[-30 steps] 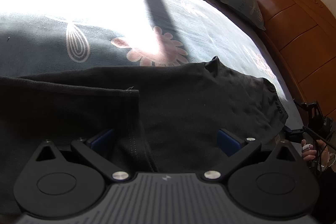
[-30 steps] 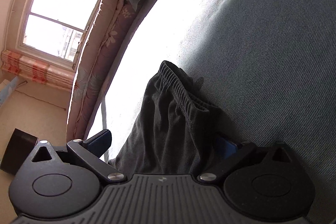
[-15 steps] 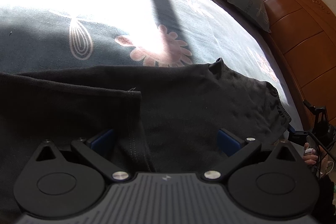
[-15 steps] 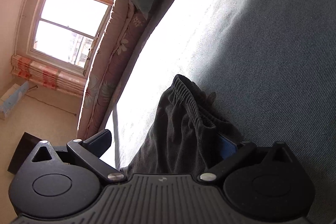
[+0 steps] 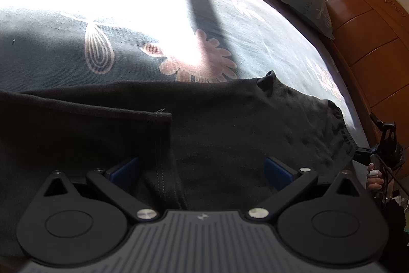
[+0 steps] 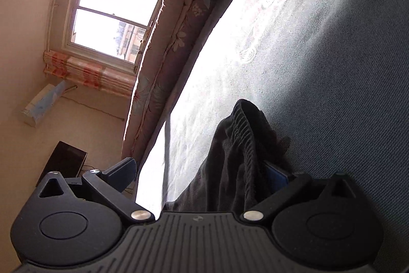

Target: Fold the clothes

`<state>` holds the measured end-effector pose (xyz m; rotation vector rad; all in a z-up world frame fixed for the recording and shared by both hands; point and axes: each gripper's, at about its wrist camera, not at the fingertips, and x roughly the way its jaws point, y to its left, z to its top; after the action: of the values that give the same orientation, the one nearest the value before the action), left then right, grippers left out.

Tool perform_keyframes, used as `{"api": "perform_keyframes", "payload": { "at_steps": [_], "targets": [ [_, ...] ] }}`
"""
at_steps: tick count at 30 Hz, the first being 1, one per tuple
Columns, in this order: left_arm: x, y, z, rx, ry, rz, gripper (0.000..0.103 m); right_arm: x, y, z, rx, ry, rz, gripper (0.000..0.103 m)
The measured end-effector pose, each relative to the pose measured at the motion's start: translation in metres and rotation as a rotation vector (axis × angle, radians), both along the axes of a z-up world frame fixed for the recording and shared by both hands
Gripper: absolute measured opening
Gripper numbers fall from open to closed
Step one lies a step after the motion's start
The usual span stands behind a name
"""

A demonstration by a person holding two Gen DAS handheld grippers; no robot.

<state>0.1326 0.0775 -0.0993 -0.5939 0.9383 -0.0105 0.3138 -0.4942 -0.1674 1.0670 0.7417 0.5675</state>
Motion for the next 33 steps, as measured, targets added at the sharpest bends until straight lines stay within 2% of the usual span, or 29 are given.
{"api": "perform_keyframes", "payload": {
  "at_steps": [3, 7, 9, 11, 12, 14, 16, 21, 27, 28, 30, 31, 32, 33],
  "targets": [
    [0.0, -0.001, 0.0, 0.005, -0.002, 0.0, 0.102, 0.018, -0.002, -0.001, 0.032, -0.002, 0.03, 0.103],
    [0.001, -0.001, 0.0, 0.006, 0.0, 0.001, 0.102, 0.039, 0.006, 0.003, -0.021, -0.009, 0.092, 0.102],
    [0.002, -0.001, 0.0, 0.006, 0.001, 0.003, 0.102, 0.047, 0.012, 0.006, -0.08, -0.012, 0.118, 0.091],
    [0.003, -0.001, 0.0, 0.006, 0.002, 0.002, 0.102, 0.054, 0.018, 0.007, -0.152, 0.008, 0.136, 0.068],
    [0.003, -0.001, 0.0, 0.007, 0.002, 0.002, 0.102, 0.056, 0.022, 0.009, -0.203, 0.006, 0.143, 0.061],
    [0.003, -0.001, 0.0, 0.009, 0.001, 0.002, 0.102, 0.061, 0.03, 0.012, -0.306, 0.0, 0.157, 0.031],
    [0.003, 0.0, 0.0, 0.009, 0.0, 0.002, 0.102, 0.062, 0.036, 0.014, -0.378, -0.013, 0.157, 0.01],
    [0.004, 0.003, -0.001, -0.007, -0.003, 0.004, 0.102, 0.065, 0.048, 0.024, -0.462, -0.054, 0.133, 0.009],
    [0.002, 0.004, -0.001, -0.017, -0.014, 0.007, 0.102, 0.068, 0.049, 0.024, -0.485, -0.017, 0.128, 0.009],
    [0.001, 0.004, -0.002, -0.019, -0.016, 0.007, 0.102, 0.064, 0.046, 0.026, -0.487, -0.009, 0.116, 0.012],
    [0.001, 0.005, -0.002, -0.023, -0.018, 0.006, 0.102, 0.052, 0.045, 0.04, -0.576, -0.025, 0.077, 0.024],
    [0.001, 0.005, -0.002, -0.023, -0.018, 0.005, 0.102, 0.047, 0.049, 0.05, -0.655, -0.044, 0.062, 0.035],
    [0.001, 0.004, -0.002, -0.022, -0.019, 0.003, 0.102, 0.041, 0.053, 0.06, -0.733, -0.063, 0.047, 0.037],
    [0.001, 0.004, -0.002, -0.021, -0.019, 0.001, 0.102, 0.037, 0.058, 0.068, -0.763, -0.097, 0.057, 0.037]
  ]
}}
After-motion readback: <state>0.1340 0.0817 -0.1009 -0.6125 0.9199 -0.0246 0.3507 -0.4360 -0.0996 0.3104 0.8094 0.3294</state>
